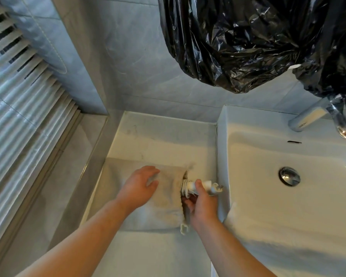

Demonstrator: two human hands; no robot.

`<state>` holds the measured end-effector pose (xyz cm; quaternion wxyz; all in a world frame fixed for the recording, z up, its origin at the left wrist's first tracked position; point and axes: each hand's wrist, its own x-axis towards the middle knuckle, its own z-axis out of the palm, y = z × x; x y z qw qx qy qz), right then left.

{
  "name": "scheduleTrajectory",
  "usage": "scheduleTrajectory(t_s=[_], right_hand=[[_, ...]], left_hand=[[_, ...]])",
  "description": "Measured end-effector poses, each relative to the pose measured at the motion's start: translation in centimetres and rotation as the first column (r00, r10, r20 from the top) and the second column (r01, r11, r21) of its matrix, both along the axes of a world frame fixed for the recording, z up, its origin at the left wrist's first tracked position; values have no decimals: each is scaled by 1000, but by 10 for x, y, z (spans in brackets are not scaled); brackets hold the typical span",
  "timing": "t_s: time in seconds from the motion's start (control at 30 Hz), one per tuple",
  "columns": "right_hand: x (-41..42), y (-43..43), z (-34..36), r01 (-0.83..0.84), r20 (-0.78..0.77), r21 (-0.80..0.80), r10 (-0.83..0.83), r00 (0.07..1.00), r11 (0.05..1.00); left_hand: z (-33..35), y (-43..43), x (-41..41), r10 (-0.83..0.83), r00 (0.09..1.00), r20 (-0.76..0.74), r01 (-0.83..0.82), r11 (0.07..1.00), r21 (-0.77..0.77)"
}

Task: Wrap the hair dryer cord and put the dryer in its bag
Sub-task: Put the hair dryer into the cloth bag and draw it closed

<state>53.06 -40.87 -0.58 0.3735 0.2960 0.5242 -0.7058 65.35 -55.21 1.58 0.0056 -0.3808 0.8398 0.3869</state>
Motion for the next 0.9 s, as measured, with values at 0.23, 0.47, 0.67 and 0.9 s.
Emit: scheduleTrajectory(t_s=[0.23, 0.47, 0.67, 0.9], right_hand=[[-7, 5, -17, -240, 22, 46, 239, 971, 970], [-19, 23, -26, -218, -124, 286, 261, 957, 933], [-18, 22, -24, -389, -86, 420, 462, 882, 820], [6, -6, -14, -600, 59, 309, 615, 787, 738]], left_hand=[[-18, -19, -39, -301, 919, 254, 335, 936, -107], [-19, -13, -67, -395, 824, 406, 491, 856, -163], [-24, -4, -69, -267, 909, 320, 331, 929, -168], [-34, 5, -75, -188, 968, 168, 205, 975, -86]])
